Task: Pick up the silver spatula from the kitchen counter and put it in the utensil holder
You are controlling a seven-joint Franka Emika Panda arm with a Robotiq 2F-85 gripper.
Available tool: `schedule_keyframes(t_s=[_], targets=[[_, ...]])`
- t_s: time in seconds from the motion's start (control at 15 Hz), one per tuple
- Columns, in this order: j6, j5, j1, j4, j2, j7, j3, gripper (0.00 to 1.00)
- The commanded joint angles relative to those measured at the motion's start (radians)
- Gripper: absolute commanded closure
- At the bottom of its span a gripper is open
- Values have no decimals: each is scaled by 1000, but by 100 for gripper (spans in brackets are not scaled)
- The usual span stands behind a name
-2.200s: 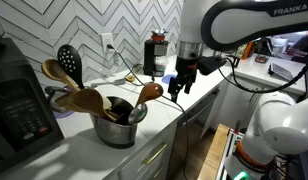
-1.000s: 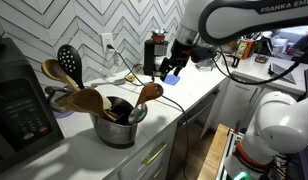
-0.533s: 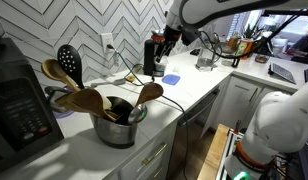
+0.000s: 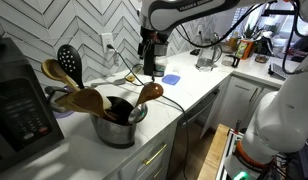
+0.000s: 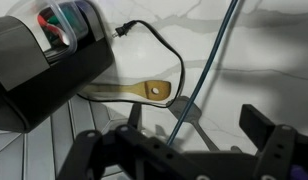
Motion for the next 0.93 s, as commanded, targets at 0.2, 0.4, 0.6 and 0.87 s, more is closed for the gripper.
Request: schedule_keyframes(t_s=[0.2,0.4,0.6,0.87], targets=[[-6,-4,11,13,4,0,-11,0],[-118,-67,44,105,78,-76,30,0],[-213,-112,76,296,241,-156,55,0],[-177,-118,89,516,450,-389,46,0]])
